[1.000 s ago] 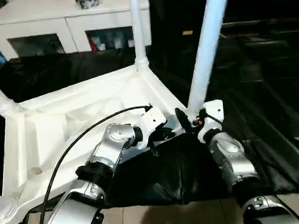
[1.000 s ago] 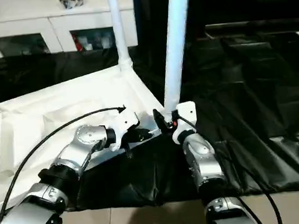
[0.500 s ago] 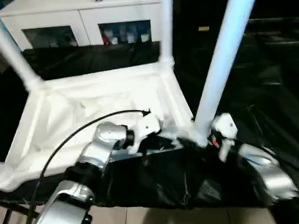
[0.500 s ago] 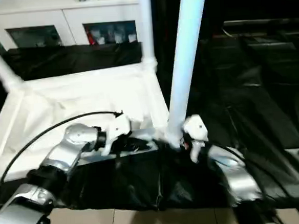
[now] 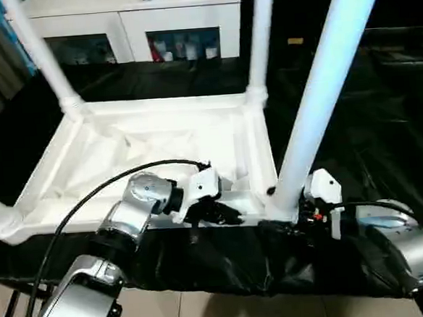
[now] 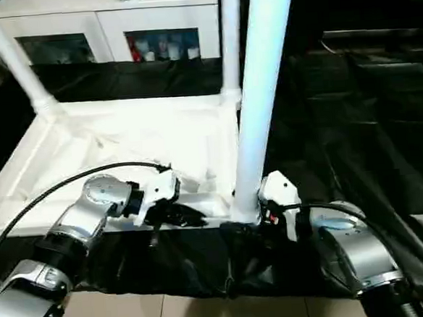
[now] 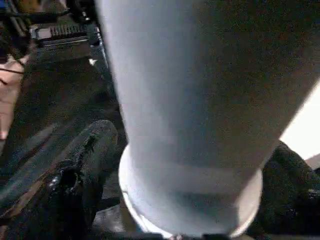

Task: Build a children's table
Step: Rotate leg to tighten

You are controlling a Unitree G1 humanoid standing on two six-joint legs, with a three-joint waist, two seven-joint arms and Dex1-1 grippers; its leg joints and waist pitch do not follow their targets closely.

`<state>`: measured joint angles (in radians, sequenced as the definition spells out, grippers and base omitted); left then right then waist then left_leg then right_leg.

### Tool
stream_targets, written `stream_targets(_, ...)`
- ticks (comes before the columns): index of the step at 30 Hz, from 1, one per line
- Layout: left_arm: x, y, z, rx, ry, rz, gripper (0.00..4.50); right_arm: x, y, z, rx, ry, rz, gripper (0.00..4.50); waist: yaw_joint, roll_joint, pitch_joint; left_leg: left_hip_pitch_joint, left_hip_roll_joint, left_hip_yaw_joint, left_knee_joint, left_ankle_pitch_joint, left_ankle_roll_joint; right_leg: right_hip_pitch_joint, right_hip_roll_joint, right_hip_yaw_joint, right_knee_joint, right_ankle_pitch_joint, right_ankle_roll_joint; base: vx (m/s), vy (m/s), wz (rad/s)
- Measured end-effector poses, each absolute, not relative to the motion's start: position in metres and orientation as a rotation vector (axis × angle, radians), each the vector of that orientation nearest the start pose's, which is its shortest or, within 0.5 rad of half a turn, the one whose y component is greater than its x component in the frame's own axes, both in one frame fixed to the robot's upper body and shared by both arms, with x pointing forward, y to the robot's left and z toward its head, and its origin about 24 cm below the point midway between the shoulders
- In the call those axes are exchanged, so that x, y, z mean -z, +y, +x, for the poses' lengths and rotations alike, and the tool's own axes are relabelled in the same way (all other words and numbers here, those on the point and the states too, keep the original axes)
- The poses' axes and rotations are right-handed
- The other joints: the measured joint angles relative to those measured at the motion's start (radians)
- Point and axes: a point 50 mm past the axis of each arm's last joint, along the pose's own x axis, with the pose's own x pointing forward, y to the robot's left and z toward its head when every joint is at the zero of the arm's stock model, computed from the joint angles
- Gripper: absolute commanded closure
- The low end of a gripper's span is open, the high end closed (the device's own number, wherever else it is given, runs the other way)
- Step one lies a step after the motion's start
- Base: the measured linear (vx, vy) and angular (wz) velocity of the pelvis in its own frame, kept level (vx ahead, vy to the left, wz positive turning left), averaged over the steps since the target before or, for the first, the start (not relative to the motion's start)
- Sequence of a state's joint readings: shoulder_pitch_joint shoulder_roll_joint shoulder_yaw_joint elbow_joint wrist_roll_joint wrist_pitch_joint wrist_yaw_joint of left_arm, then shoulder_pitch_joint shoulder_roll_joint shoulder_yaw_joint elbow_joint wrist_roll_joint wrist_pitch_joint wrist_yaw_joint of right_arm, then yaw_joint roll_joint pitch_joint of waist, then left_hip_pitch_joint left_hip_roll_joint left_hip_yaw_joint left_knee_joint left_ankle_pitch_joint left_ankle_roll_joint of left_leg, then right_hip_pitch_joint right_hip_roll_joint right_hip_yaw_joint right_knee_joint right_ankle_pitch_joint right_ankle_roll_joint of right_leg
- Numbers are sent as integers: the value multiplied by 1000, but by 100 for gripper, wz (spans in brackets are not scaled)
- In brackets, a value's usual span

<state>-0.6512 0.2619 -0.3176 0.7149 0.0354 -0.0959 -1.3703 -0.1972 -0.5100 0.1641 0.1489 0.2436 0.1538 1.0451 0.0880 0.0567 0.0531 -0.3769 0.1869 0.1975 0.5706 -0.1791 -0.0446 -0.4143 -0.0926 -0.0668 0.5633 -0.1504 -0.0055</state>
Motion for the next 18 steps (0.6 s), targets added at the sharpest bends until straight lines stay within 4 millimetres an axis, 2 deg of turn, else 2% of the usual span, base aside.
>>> stream_targets(11,-50,98,307,1654,360,433,450,-50,-175,256,-1196,351,-207,163,1,-2,-1,0,1,0,6,0,0,1,0,0,5,0,0,0,0,0)
stream_targets(18,-50,99,308,1645,370,426,450,-47,-171,256,-1166,353,-157,174,-1,-3,-1,3,3,0,14,0,-1,1,0,0,14,-1,1,0,0,0)
